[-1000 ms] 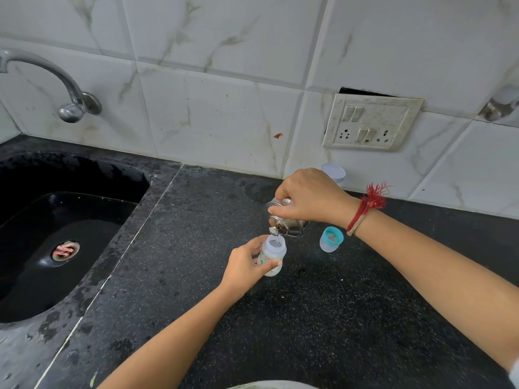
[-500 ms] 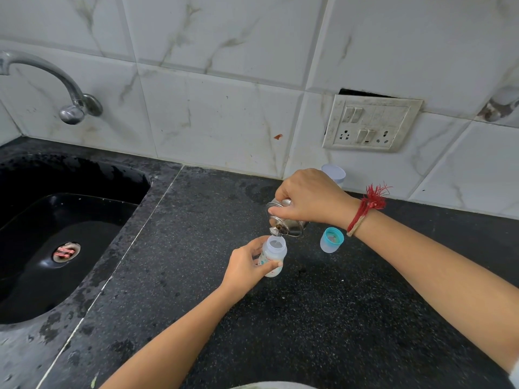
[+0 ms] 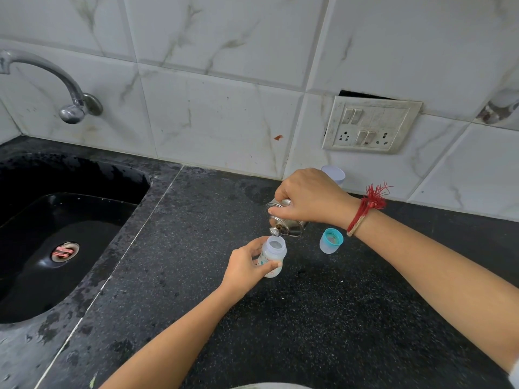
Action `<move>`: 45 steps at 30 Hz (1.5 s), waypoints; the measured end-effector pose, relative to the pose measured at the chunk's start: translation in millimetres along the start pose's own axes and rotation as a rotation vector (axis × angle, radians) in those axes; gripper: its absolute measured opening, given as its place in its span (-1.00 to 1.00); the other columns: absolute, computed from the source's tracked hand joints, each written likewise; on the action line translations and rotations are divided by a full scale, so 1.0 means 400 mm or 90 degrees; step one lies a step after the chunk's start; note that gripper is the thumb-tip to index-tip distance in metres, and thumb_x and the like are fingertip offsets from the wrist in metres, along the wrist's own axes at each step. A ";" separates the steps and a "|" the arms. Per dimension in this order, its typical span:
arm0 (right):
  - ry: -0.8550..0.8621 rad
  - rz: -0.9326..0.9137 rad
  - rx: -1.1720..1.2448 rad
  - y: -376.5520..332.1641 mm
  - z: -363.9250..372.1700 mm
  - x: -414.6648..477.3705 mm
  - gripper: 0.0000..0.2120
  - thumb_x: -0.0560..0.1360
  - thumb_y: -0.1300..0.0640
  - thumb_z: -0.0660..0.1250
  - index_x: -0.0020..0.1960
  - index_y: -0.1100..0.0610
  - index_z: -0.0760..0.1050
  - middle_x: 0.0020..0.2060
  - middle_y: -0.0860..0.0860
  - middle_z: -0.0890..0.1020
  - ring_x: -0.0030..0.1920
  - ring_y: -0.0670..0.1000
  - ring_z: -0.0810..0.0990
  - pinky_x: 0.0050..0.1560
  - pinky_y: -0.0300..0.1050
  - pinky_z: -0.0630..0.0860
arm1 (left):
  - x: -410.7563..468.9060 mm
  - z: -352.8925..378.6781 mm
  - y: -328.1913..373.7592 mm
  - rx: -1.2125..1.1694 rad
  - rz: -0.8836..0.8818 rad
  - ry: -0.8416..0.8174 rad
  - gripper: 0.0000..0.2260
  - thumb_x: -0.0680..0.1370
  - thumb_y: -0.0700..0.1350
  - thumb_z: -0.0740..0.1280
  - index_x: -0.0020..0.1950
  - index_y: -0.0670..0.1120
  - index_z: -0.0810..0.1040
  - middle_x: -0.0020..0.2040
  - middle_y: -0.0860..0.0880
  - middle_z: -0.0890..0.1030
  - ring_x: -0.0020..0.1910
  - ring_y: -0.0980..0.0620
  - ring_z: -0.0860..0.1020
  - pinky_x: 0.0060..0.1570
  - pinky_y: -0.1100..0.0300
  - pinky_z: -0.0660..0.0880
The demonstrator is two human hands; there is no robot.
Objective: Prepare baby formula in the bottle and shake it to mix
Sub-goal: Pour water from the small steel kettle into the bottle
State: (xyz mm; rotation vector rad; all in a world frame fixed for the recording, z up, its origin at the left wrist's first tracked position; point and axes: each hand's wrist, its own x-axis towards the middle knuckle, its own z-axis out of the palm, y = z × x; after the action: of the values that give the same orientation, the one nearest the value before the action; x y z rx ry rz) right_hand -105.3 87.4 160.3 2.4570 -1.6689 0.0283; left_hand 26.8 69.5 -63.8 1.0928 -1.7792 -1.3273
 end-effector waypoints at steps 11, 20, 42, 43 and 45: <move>-0.005 -0.020 -0.029 -0.014 0.001 0.004 -0.49 0.46 -0.06 0.31 -0.55 -0.02 0.13 -0.60 -0.09 0.21 -0.53 -0.08 0.19 -0.46 -0.20 0.09 | 0.001 0.003 -0.003 -0.004 -0.009 0.012 -0.38 0.36 -0.02 0.58 0.38 0.03 0.47 0.21 0.16 0.58 0.18 0.24 0.50 0.27 0.18 0.46; -0.007 -0.038 -0.056 -0.023 0.002 0.008 -0.49 0.46 -0.07 0.30 -0.55 -0.02 0.13 -0.59 -0.09 0.21 -0.53 -0.09 0.18 -0.45 -0.20 0.04 | 0.001 0.003 -0.003 0.007 -0.017 0.007 -0.36 0.36 -0.02 0.58 0.40 0.02 0.45 0.17 0.22 0.55 0.17 0.27 0.48 0.21 0.30 0.41; 0.007 0.132 0.262 0.090 0.119 -0.013 -0.53 0.41 -0.03 0.39 -0.47 0.28 0.36 -0.54 0.08 0.29 -0.47 -0.04 0.22 -0.38 -0.11 0.18 | -0.003 0.000 -0.003 -0.006 0.005 0.000 -0.49 0.37 -0.04 0.57 0.21 0.30 0.48 0.07 0.35 0.59 0.14 0.38 0.53 0.17 0.38 0.46; 0.006 0.151 0.293 0.103 0.127 -0.013 -0.53 0.41 -0.03 0.40 -0.45 0.31 0.37 -0.53 0.08 0.31 -0.46 -0.04 0.24 -0.38 -0.13 0.19 | -0.004 0.000 -0.001 -0.008 0.007 0.000 -0.49 0.36 -0.04 0.57 0.18 0.35 0.46 0.06 0.36 0.59 0.14 0.39 0.53 0.16 0.40 0.46; -0.008 0.196 0.367 0.131 0.142 -0.012 -0.54 0.42 -0.01 0.41 -0.47 0.25 0.35 -0.54 0.05 0.31 -0.47 -0.06 0.26 -0.38 -0.17 0.22 | -0.005 0.001 -0.001 -0.012 0.013 0.001 -0.49 0.37 -0.03 0.57 0.21 0.32 0.48 0.08 0.34 0.60 0.15 0.37 0.53 0.17 0.38 0.46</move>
State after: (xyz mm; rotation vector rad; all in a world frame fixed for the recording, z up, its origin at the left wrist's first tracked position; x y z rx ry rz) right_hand -160.2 64.5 110.6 2.5210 -2.2863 0.6133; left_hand 27.5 71.5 -64.1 1.0622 -1.7693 -1.3282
